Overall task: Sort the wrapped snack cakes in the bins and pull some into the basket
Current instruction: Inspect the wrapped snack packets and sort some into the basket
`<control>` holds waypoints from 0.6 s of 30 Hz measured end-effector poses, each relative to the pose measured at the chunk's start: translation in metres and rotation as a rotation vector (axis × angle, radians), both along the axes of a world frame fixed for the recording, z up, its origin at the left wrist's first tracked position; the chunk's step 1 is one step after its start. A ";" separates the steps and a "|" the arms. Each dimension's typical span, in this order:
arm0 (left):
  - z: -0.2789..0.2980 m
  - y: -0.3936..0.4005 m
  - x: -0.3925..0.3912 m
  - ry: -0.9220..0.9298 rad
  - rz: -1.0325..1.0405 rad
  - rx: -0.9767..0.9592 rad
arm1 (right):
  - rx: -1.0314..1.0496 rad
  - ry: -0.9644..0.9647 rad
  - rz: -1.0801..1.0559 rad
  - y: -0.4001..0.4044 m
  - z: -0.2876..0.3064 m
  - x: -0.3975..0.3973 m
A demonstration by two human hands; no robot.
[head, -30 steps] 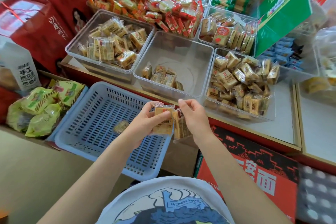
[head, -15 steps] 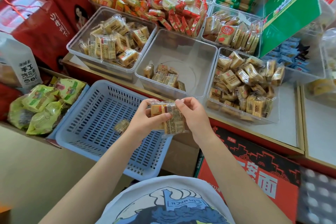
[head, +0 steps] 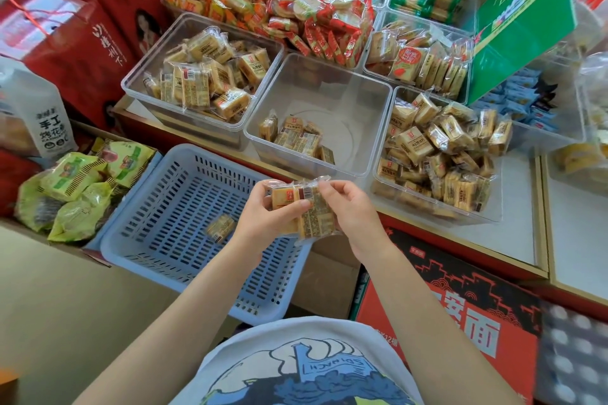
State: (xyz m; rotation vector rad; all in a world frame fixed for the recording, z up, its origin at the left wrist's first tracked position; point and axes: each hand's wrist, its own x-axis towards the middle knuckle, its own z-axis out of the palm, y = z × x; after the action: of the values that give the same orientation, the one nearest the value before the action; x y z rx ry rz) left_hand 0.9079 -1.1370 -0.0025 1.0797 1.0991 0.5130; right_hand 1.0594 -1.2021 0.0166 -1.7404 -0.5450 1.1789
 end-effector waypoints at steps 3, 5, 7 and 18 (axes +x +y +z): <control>0.003 0.000 0.000 0.013 0.000 -0.058 | -0.018 -0.013 0.077 -0.002 -0.002 0.000; 0.004 0.002 -0.001 -0.039 -0.003 -0.185 | 0.002 0.070 0.006 -0.003 -0.001 0.000; 0.006 0.005 -0.004 -0.117 0.002 -0.299 | 0.017 0.111 -0.054 -0.005 0.001 0.003; 0.020 0.008 -0.011 -0.381 0.087 -0.585 | 0.004 0.475 -0.277 -0.010 0.007 0.007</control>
State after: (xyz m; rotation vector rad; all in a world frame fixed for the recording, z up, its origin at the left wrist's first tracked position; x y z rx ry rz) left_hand 0.8965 -1.1295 0.0175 0.4024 0.8776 0.4057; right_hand 1.0663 -1.2121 0.0236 -1.4075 -0.0192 1.3259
